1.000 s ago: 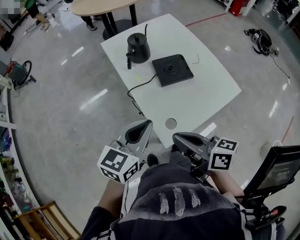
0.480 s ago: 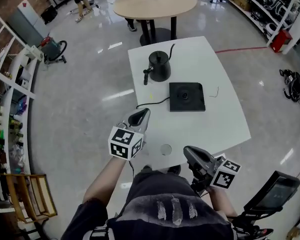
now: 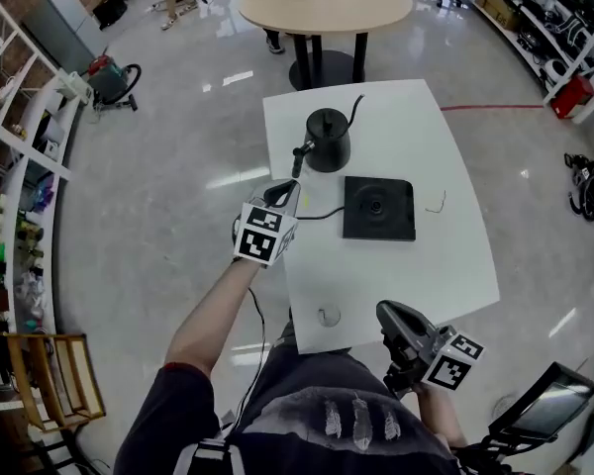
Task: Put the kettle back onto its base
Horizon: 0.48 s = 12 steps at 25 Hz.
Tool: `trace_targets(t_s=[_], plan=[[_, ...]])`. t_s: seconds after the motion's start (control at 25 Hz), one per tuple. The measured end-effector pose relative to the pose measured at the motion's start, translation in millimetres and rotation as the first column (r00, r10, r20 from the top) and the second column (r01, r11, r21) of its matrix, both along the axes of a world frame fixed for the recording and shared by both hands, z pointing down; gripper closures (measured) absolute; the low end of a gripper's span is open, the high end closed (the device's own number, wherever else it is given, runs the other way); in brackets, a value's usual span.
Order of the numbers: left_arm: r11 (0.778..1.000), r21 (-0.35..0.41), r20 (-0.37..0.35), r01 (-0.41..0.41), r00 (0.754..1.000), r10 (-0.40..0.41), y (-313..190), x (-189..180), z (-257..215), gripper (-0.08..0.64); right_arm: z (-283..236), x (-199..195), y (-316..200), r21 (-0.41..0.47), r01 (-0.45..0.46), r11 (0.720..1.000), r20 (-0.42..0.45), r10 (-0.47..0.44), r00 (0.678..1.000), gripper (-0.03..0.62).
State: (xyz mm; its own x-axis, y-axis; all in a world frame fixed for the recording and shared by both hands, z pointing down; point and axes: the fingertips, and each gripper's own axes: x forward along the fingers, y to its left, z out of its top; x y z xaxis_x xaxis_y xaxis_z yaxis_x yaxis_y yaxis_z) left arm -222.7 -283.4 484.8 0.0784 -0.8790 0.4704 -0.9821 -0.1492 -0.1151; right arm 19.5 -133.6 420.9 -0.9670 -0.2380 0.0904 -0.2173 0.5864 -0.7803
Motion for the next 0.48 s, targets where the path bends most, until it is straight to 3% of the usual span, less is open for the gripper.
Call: trace_targets(t_s=[0.08,0.16,0.28,0.48], plan=[[0.999,-0.029,-0.017,-0.023,1.000,0.023,-17,-3,18,0.552,2,-2,-5,-0.005,-0.030,1.000,-0.036,0.030,0.999,0.594],[0.998,-0.053,-0.042,-0.040,0.998,0.038,-37,-9,33,0.325,3,-10,-12,-0.011,-0.049,0.999,-0.068,0.048,0.996,0.594],[0.998,-0.046,-0.041,-0.037,0.999,0.035,-65,-26,51,0.291,7,-28,-16,-0.016,-0.035,0.999,-0.107,0.034,0.994,0.594],[0.998,-0.051,-0.038,-0.043,0.998,0.041,-94,-41,69,0.295,16,-46,-19,-0.033,-0.036,0.999,-0.164,0.030,0.986,0.594]])
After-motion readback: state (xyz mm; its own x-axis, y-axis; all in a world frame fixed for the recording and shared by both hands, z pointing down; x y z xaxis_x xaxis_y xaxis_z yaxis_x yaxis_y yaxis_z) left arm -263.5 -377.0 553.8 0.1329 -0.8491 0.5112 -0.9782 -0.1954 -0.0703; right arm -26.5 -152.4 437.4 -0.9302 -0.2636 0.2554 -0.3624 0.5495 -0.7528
